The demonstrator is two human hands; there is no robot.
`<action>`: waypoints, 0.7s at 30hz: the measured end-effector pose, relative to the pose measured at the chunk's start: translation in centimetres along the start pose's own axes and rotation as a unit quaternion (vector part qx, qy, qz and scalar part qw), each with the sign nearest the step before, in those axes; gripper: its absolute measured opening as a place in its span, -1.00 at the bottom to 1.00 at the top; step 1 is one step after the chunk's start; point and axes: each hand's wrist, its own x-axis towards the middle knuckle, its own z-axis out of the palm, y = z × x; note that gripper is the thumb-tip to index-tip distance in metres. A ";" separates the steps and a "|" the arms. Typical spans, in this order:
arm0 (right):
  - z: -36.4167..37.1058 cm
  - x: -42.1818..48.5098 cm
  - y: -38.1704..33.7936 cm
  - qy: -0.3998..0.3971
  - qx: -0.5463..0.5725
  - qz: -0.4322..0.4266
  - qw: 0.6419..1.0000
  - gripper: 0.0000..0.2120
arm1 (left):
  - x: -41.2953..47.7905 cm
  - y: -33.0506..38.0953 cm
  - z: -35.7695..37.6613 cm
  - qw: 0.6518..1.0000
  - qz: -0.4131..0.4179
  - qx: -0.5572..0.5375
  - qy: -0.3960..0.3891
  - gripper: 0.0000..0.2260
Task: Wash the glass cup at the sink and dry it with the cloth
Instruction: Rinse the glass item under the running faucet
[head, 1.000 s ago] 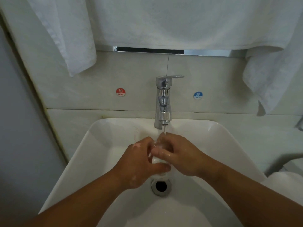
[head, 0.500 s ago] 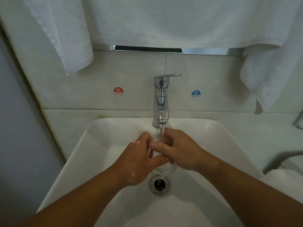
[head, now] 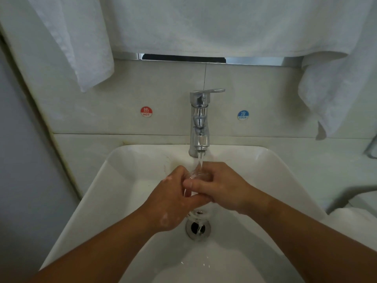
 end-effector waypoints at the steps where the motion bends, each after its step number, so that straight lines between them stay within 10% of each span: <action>1: -0.1 0.3 0.1 0.025 0.038 -0.001 0.999 -0.70 | 0.0 0.0 0.0 0.999 -0.008 -0.038 0.014 -0.60; 14: 0.2 0.1 -0.7 0.088 0.018 0.045 0.995 -0.53 | -0.1 0.4 0.1 0.999 -0.013 0.019 0.041 -0.50; 21: -0.1 0.0 -0.5 0.043 0.271 0.072 0.959 -0.68 | 0.2 0.1 0.2 0.997 -0.011 -0.016 0.079 -0.62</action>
